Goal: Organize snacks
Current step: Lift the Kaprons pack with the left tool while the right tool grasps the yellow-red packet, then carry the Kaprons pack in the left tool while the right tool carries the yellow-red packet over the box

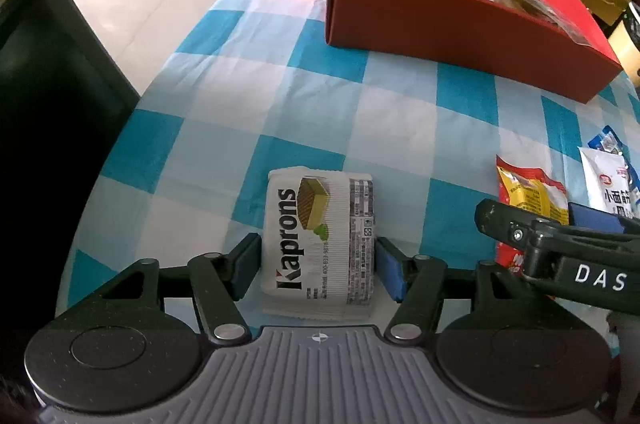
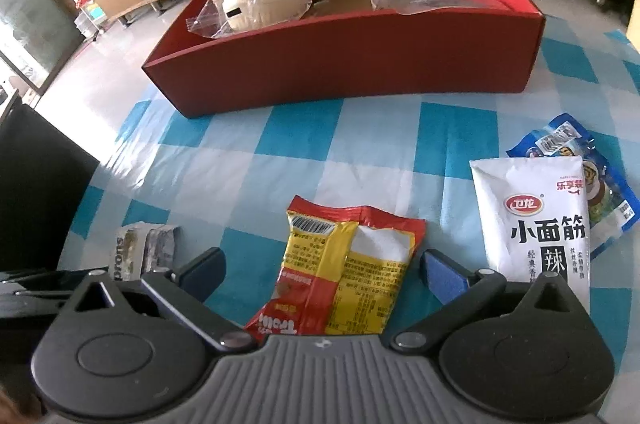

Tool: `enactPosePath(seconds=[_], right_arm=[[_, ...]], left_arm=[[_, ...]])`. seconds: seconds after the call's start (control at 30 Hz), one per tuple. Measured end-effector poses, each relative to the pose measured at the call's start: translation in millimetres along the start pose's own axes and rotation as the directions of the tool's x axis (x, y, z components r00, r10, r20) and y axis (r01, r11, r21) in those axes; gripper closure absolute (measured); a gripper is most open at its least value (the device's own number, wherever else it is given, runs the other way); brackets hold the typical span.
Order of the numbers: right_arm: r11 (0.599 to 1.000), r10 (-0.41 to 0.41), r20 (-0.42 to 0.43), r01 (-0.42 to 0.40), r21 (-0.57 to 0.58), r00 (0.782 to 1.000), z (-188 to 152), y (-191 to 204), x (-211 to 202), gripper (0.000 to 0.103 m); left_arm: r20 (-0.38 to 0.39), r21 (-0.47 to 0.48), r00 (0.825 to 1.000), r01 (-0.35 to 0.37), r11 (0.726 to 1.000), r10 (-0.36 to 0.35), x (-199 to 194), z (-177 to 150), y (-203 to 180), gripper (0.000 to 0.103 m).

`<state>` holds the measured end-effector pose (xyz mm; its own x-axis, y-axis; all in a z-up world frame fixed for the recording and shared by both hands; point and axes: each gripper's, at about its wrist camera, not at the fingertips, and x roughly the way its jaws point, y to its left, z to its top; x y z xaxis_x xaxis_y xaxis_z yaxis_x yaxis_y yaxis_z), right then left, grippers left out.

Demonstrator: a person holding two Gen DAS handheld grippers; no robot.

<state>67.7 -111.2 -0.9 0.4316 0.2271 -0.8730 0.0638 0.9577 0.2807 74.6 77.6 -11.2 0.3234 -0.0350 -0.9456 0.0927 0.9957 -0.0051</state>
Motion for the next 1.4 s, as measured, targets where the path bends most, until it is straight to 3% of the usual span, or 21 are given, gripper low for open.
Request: enactPosePath(seconds=[0.13,0.2,0.23,0.27,0.33,0.4,0.47,0.53,0.63,0.73,0.77,0.87,1.07,1.4], right_arm=[[0.998,0.011,0.004,-0.011,-0.060,1.000,-5,2,0,0.000],[0.998,0.019,0.011,-0.018,-0.064,1.000,-7,0,-1,0.000],[0.997,0.022,0.013,-0.021,-0.072,1.000,-8,0,-2,0.000],[0.995,0.021,0.008,-0.020,-0.096,1.000,-8,2,-1,0.000],[0.982,-0.012,-0.011,0.010,-0.188,1.000,-11,12,2,0.000],[0.981,-0.023,0.002,0.023,-0.190,1.000,-14,13,1,0.000],[0.979,-0.040,0.025,0.044,-0.197,0.999,-18,14,0,0.004],[0.965,-0.076,0.047,0.086,-0.248,0.996,-24,18,-2,0.015],[0.943,-0.076,0.077,0.097,-0.318,0.994,-33,20,-9,0.031],[0.941,-0.053,0.080,0.076,-0.331,0.995,-32,15,-15,0.047],[0.943,-0.040,0.076,0.062,-0.326,0.996,-31,12,-17,0.047],[0.958,0.010,0.063,0.008,-0.286,0.998,-28,1,-21,0.049],[0.967,0.049,0.078,-0.028,-0.252,0.996,-31,-8,-28,0.050],[0.980,0.132,0.174,-0.103,-0.170,0.976,-17,-22,-59,0.050]], left_arm=[[0.014,0.029,1.000,-0.009,1.000,0.009,-3,-4,-1,0.030],[0.017,0.027,1.000,-0.013,1.000,0.012,-3,-4,1,0.023],[-0.002,0.016,0.999,-0.052,0.999,0.052,1,-3,3,0.000],[-0.040,-0.012,0.996,-0.075,0.997,0.074,10,-2,9,0.000],[-0.038,-0.046,0.998,-0.047,0.998,0.045,12,0,18,0.000],[-0.032,-0.063,0.999,-0.042,0.997,0.040,13,0,20,0.000],[-0.032,-0.062,0.998,-0.048,0.997,0.046,14,1,18,0.000],[-0.034,-0.070,0.998,-0.046,0.996,0.044,14,3,18,0.000],[-0.022,-0.065,0.998,-0.053,0.996,0.052,11,4,13,0.007],[0.010,-0.039,0.999,-0.049,0.998,0.049,3,4,4,0.033],[0.012,-0.037,0.999,-0.050,0.998,0.051,4,4,1,0.035],[0.007,-0.053,0.998,-0.056,0.997,0.057,5,5,-2,0.038],[-0.003,-0.101,1.000,0.002,0.995,-0.002,-4,2,-6,0.039],[0.058,-0.081,0.998,0.032,0.996,-0.027,-29,4,-23,0.039]])
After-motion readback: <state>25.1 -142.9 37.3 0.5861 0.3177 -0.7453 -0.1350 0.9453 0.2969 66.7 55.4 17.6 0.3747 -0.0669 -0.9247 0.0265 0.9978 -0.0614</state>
